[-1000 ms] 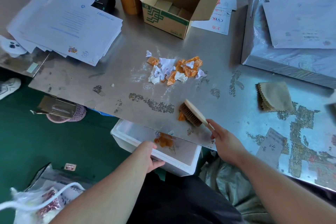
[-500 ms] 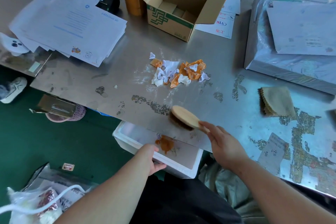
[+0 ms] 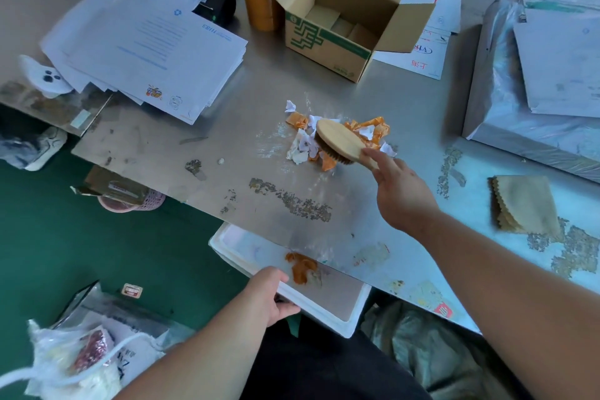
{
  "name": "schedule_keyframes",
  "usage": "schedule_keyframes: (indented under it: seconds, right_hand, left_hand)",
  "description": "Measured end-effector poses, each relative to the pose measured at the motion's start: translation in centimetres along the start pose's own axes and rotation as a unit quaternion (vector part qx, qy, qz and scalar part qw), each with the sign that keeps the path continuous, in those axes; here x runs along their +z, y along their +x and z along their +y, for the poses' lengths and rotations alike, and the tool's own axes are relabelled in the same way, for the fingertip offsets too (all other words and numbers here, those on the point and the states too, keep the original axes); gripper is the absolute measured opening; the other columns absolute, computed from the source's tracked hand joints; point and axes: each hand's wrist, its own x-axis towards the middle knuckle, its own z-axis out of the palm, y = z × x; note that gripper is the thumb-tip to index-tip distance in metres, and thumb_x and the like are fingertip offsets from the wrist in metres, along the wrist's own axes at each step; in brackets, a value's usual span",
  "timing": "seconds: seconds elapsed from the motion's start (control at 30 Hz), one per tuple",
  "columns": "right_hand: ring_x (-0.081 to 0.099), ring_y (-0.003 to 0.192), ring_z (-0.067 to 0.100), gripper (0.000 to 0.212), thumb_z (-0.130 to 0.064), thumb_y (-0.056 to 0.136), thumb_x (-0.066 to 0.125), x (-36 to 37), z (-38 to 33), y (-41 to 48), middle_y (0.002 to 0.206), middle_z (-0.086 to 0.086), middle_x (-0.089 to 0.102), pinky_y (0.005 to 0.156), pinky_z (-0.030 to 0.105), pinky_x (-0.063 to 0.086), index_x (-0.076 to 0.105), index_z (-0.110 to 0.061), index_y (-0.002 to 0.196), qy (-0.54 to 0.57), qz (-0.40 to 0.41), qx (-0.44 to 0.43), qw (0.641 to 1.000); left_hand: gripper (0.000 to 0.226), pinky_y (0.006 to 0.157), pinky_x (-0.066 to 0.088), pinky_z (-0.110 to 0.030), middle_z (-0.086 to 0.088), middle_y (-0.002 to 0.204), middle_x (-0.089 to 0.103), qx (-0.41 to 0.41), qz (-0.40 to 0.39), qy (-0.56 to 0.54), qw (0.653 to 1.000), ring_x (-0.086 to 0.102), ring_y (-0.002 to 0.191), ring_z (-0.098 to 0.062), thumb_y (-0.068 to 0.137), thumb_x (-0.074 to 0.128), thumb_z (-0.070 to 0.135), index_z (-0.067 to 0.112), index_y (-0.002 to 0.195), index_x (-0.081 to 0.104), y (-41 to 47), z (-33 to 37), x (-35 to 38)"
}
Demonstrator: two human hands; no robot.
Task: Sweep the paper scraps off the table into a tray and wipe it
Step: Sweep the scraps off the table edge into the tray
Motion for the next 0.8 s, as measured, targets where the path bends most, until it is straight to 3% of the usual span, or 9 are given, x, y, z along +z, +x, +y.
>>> schedule_keyframes:
  seconds: [0.13, 0.23, 0.37, 0.57, 0.8]
  right_hand:
    - [0.057, 0.111, 0.041, 0.044, -0.025, 0.108, 0.032, 0.8, -2.2, 2.3, 0.134, 0.009, 0.054, 0.082, 0.045, 0.044, 0.035, -0.044, 0.148, -0.015, -0.016, -0.033, 0.999]
    - [0.055, 0.115, 0.038, 0.045, -0.026, 0.108, 0.032, 1.2, -3.5, 3.4, 0.135, 0.01, 0.054, 0.089, 0.045, 0.042, 0.034, -0.041, 0.151, -0.051, -0.019, -0.052, 0.997]
    - [0.055, 0.116, 0.036, 0.048, -0.023, 0.108, 0.031, 1.7, -4.4, 3.6, 0.129, 0.009, 0.055, 0.091, 0.046, 0.042, 0.031, -0.044, 0.151, -0.066, -0.079, -0.053, 0.993]
    - [0.058, 0.108, 0.033, 0.048, -0.022, 0.108, 0.03, 2.4, -3.6, 0.9, 0.127, 0.006, 0.056, 0.082, 0.042, 0.045, 0.029, -0.046, 0.15, -0.032, -0.118, -0.038, 0.992]
    - [0.057, 0.094, 0.029, 0.055, -0.015, 0.105, 0.035, 4.0, -2.4, -4.6, 0.105, -0.002, 0.051, 0.079, 0.035, 0.038, 0.03, -0.045, 0.151, -0.003, -0.129, -0.033, 0.991]
  left_hand:
    - [0.013, 0.094, 0.056, -0.064, -0.026, 0.107, 0.058, 0.004, -0.004, -0.01, 1.0, 0.064, 0.103, -0.049, 0.095, 0.059, 0.0, -0.006, 0.106, 0.055, 0.3, 0.3, -0.3]
    - [0.015, 0.092, 0.056, -0.065, -0.027, 0.111, 0.058, 0.007, -0.008, -0.016, 1.0, 0.065, 0.102, -0.05, 0.094, 0.058, -0.001, -0.005, 0.108, 0.055, 0.6, 0.6, -0.6]
    - [0.015, 0.093, 0.056, -0.065, -0.026, 0.108, 0.059, 0.003, -0.01, -0.022, 1.0, 0.066, 0.103, -0.049, 0.095, 0.058, 0.0, -0.006, 0.109, 0.055, 0.8, 0.8, -1.1]
    - [0.02, 0.082, 0.061, -0.063, -0.025, 0.117, 0.059, 0.002, -0.004, -0.011, 1.0, 0.066, 0.101, -0.048, 0.093, 0.063, 0.002, -0.003, 0.112, 0.057, 0.9, 1.5, -2.0]
    - [0.024, 0.079, 0.06, -0.066, -0.023, 0.123, 0.055, 0.005, -0.005, 0.0, 1.0, 0.064, 0.098, -0.051, 0.09, 0.064, 0.003, -0.001, 0.113, 0.058, 0.8, 1.7, -3.2]
